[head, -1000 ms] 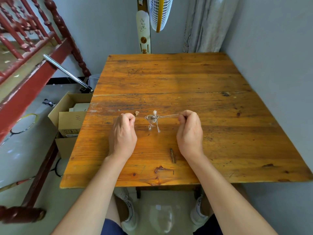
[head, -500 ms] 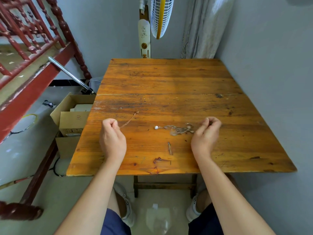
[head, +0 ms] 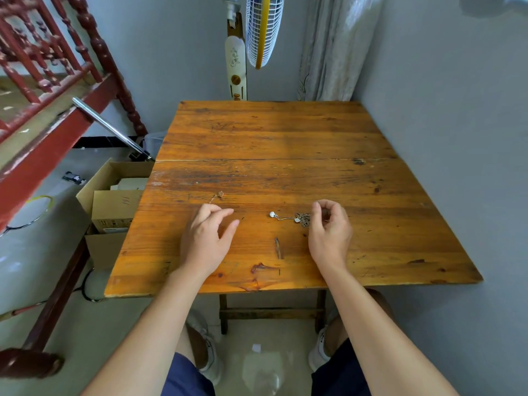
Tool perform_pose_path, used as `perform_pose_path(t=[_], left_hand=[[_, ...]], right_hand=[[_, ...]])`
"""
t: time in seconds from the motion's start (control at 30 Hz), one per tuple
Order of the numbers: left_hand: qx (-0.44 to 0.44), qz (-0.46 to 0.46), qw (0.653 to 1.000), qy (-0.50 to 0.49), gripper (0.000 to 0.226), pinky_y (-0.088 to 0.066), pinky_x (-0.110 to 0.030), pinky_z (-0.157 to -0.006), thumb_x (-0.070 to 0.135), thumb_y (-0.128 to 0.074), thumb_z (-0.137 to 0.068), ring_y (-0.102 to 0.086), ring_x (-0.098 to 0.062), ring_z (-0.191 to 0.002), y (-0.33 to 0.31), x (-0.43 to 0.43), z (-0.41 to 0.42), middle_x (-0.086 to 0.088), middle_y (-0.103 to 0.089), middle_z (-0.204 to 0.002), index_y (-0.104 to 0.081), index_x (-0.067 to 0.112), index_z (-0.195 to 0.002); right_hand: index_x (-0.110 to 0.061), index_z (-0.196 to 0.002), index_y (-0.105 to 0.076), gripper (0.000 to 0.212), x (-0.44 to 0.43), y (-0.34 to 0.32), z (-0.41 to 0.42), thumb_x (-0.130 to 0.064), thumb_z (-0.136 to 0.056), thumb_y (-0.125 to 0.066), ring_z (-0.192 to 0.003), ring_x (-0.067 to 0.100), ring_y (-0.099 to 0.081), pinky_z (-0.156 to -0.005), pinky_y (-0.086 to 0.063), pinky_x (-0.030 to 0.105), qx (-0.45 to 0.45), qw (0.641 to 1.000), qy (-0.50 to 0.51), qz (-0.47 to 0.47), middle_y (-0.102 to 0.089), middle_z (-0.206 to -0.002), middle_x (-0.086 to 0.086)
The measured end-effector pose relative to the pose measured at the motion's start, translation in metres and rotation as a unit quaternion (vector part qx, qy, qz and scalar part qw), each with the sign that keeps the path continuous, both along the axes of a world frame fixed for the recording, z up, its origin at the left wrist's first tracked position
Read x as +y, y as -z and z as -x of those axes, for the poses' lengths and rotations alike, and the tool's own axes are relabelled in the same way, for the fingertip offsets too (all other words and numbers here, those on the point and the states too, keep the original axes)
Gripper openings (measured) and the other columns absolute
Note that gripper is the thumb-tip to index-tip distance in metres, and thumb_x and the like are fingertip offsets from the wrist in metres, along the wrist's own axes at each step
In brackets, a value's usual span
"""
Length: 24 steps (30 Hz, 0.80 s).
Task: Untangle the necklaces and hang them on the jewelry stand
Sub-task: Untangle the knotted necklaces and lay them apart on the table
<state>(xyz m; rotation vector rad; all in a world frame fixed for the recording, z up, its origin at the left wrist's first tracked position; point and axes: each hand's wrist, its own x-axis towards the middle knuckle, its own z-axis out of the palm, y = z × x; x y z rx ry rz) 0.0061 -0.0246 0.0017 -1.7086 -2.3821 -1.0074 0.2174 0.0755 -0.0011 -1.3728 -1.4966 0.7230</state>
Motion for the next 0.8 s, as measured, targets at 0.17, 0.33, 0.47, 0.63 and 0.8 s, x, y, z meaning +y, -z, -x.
perform_pose_path(t=[0.17,0.33,0.47,0.63,0.8], left_hand=[[-0.019,0.063,0.996,0.056,0.045,-0.044,-0.031,-0.085,0.044,-0.056,-0.094,-0.047,-0.017,-0.108,-0.003,0.042,-0.035,0.001,-0.061,-0.112,-0.060,0.019,-0.131],[0.010,0.065,0.997,0.028,0.030,-0.042,-0.030,-0.074,0.041,-0.063,-0.090,-0.045,-0.016,-0.094,0.000,0.059,-0.057,0.002,-0.058,-0.095,-0.074,0.021,-0.110],[0.002,0.052,0.998,0.019,0.016,-0.044,-0.029,-0.068,0.031,-0.067,-0.089,-0.047,-0.015,-0.091,0.001,0.045,-0.053,0.003,-0.059,-0.091,-0.075,0.018,-0.092],[0.022,0.028,0.999,-0.004,0.011,-0.047,-0.031,-0.064,0.027,-0.063,-0.092,-0.051,-0.017,-0.088,0.002,0.007,-0.035,0.004,-0.061,-0.090,-0.069,0.018,-0.091],[0.033,0.022,0.998,-0.038,0.009,-0.042,-0.027,-0.061,0.025,-0.064,-0.091,-0.052,-0.017,-0.087,0.001,-0.023,-0.023,0.002,-0.062,-0.089,-0.069,0.017,-0.090]], right_hand=[[-0.028,-0.111,-0.062,0.014,0.003,0.000,-0.005,-0.025,-0.100,-0.054,-0.104,0.010,-0.059,-0.091,-0.047,0.028,0.067,0.996,0.030,0.058,-0.066,-0.110,-0.007],[-0.019,-0.114,-0.068,0.020,0.004,0.001,-0.003,-0.020,-0.100,-0.055,-0.101,0.010,-0.057,-0.087,-0.042,0.024,-0.002,0.999,0.007,0.045,-0.062,-0.107,-0.007],[-0.017,-0.115,-0.069,0.021,0.005,0.001,-0.006,-0.018,-0.099,-0.056,-0.100,0.010,-0.057,-0.087,-0.041,0.023,-0.030,0.999,-0.005,0.034,-0.059,-0.104,-0.008],[-0.020,-0.117,-0.068,0.022,0.005,0.006,-0.007,-0.021,-0.097,-0.058,-0.106,0.017,-0.057,-0.092,-0.051,0.034,-0.068,0.996,-0.052,0.037,-0.059,-0.110,-0.005],[-0.026,-0.115,-0.066,0.021,-0.004,0.010,-0.017,-0.028,-0.094,-0.063,-0.105,0.020,-0.059,-0.090,-0.054,0.043,-0.148,0.977,-0.150,-0.015,-0.059,-0.112,-0.005]])
